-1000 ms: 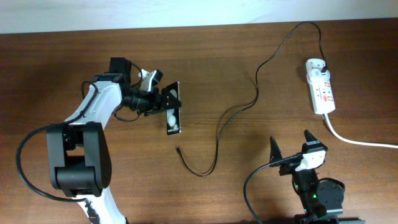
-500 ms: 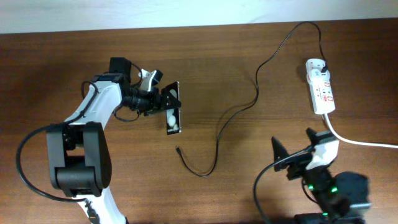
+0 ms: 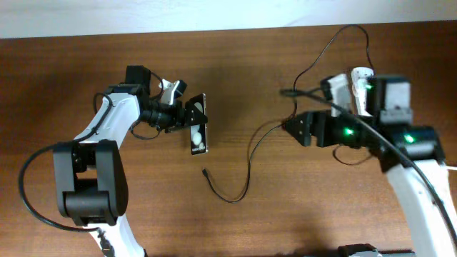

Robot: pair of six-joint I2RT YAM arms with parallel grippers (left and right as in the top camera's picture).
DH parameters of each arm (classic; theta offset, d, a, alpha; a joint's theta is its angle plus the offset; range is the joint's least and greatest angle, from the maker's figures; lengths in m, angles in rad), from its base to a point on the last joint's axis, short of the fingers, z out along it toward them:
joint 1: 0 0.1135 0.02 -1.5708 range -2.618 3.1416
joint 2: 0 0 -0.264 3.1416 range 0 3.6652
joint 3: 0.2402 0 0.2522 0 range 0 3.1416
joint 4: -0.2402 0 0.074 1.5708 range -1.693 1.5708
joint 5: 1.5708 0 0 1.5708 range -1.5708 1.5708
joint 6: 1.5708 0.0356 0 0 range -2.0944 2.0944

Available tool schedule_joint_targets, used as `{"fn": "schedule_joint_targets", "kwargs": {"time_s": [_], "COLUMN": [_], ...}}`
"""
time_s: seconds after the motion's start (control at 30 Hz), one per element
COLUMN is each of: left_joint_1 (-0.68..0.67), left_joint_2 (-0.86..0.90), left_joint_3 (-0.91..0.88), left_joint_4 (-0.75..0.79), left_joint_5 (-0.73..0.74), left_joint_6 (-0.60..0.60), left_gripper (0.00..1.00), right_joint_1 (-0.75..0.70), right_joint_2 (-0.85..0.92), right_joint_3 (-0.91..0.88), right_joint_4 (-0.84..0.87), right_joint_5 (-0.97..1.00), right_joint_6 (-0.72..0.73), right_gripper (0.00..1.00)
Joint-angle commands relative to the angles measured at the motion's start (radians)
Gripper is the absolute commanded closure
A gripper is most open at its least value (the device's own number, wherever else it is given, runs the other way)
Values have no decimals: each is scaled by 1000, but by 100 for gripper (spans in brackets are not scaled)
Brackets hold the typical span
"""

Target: Plug charger to phone and switch on socket

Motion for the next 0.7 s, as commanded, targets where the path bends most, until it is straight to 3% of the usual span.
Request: {"fn": "schedule_joint_targets", "kwargs": {"time_s": [0.0,0.1,0.23,0.47,0.6,0.67], "left_joint_1": [2,3,2,2,2,2], "left_joint_2": [-36,-36,-36,-36,-36,-36], "left_joint_3": [21,21,21,21,21,21], "left_joint_4": [6,6,6,5,5,5], "left_joint_5": [34,34,34,34,34,34], "left_joint_6": [19,19,19,19,19,19], "left_gripper": [33,33,32,32,32,32], "right_joint_1": [95,183,328,549,579,581], "right_joint_2": [118,247,417,607,673,685], "right_joint_3": [16,16,16,16,16,16], "right_joint_4": [9,53,272,641,742,764], "right_joint_5": [-17,4,21,320,434,431], "right_joint_6": [1,47,172,266,423,428], "right_gripper": [18,19,22,21,20,23]}}
